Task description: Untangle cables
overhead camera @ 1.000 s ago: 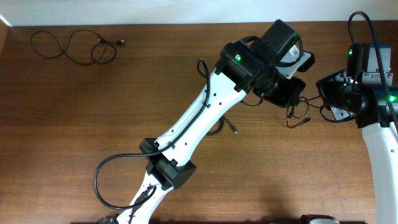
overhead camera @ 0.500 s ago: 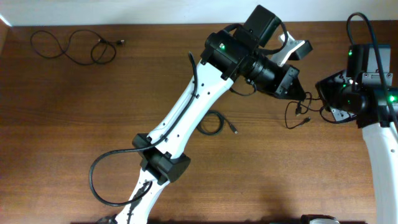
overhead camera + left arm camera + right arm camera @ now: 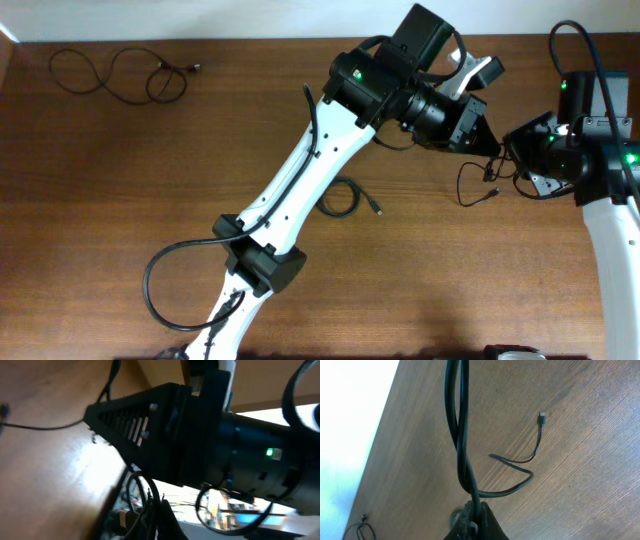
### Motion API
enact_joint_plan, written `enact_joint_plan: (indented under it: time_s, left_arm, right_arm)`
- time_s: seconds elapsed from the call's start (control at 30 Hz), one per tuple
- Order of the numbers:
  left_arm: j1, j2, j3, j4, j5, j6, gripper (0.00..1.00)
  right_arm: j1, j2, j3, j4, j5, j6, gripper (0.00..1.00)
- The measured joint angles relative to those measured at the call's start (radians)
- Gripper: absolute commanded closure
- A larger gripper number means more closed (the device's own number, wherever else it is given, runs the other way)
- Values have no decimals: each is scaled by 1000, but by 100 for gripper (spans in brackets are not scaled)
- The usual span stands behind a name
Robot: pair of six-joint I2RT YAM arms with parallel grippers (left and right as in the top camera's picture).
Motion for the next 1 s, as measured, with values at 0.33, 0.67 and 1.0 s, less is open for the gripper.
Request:
enact_joint_plan:
  time_s: [0.33, 0.67, 1.0]
  left_arm:
    - [5, 0, 0, 80, 55, -117, 100]
    - [8, 0, 0, 164, -21, -209, 100]
    - [8, 0, 0, 253, -131, -220, 100]
  right_arm:
    - [-9, 0, 0, -7, 9, 23, 96]
    - [-14, 0, 0, -19, -8, 26, 96]
    - [-11, 1, 0, -19, -64, 22, 96]
